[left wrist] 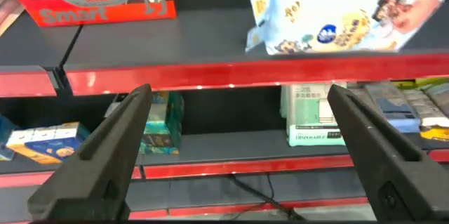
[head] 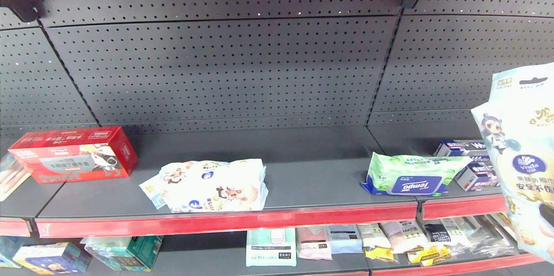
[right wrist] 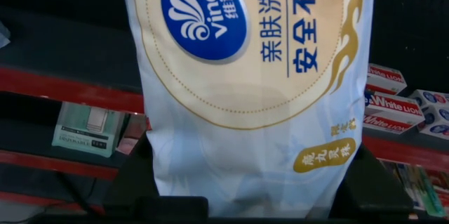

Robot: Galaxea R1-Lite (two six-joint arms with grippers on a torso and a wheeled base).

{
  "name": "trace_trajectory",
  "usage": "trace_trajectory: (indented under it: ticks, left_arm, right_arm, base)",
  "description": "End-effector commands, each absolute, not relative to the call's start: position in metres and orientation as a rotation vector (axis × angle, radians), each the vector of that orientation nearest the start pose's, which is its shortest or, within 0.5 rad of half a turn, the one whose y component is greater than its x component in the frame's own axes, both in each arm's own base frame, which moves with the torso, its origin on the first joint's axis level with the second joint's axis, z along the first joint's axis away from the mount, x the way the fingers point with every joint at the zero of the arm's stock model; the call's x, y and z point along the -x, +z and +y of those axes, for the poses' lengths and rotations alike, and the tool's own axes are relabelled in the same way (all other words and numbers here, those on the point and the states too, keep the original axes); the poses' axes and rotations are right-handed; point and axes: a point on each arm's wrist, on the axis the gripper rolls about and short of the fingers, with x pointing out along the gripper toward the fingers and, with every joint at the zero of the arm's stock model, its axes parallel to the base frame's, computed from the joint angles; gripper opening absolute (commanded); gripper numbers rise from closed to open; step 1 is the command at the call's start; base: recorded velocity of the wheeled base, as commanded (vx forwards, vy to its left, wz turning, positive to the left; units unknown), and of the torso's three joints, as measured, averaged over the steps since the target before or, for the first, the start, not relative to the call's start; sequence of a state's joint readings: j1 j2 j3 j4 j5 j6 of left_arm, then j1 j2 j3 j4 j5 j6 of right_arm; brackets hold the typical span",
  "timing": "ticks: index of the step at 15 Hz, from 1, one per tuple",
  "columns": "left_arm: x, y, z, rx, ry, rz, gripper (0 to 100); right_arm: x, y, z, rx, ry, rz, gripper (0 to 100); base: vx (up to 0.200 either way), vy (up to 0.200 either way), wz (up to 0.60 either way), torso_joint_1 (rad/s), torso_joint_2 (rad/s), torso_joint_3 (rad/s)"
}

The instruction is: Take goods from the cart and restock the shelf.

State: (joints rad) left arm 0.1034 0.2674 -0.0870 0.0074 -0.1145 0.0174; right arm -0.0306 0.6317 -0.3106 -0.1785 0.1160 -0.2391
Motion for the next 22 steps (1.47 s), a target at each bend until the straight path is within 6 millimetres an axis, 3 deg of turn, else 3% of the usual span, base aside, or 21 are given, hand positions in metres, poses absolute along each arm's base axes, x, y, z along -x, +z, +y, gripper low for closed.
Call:
trace_trajectory:
  ticks: [1,4,6,10,12,16,19,22]
  left_arm:
    - [0.0202,0.0856,-0.0051,0.008,-0.031,0.120,100]
    - [0.0195,0.0864,-0.0045,0.105,0.005,0.111,100]
    - [0.0186,0.0851,-0.0005,0.083,0.179,0.088,100]
    - [0.0152,0.0853,-0.0030,0.012,0.046,0.014,100]
    - [0.0150,0.0834,-0.0036,0.068,0.019,0.033,100]
    - [0.0150,0.0837,-0.0025,0.064,0.167,0.026,100]
    - [0.0148,0.0833,-0.0068,0.034,-0.032,0.035,100]
    - [0.0148,0.0834,-0.0071,0.041,-0.042,0.034,100]
  right_arm:
    - [-0.0506,0.1821,0.0011,0.221,0.101,0.129,0]
    - [-0.0453,0.1826,0.0012,0.205,0.098,0.104,0]
    - [-0.0421,0.1836,0.0013,0.181,0.095,0.088,0]
    - [-0.0410,0.1849,0.0014,0.179,0.094,0.077,0]
    - [-0.0410,0.1848,0.0014,0.171,0.093,0.079,0]
    - [-0.0421,0.1836,0.0014,0.168,0.096,0.089,0]
    - [-0.0456,0.1865,0.0020,0.167,0.119,0.093,0]
    - [-0.0462,0.1859,0.0021,0.166,0.122,0.097,0]
  base:
    - [0.000,0.000,0.00,0.000,0.00,0.000]
    - [0.000,0.000,0.00,0.000,0.00,0.000]
    - [0.000,0.000,0.00,0.000,0.00,0.000]
    - [0.000,0.000,0.00,0.000,0.00,0.000]
    - [0.000,0.000,0.00,0.000,0.00,0.000]
    - [0.000,0.000,0.00,0.000,0.00,0.000]
    - [0.000,0.000,0.00,0.000,0.00,0.000]
    - [0.000,0.000,0.00,0.000,0.00,0.000]
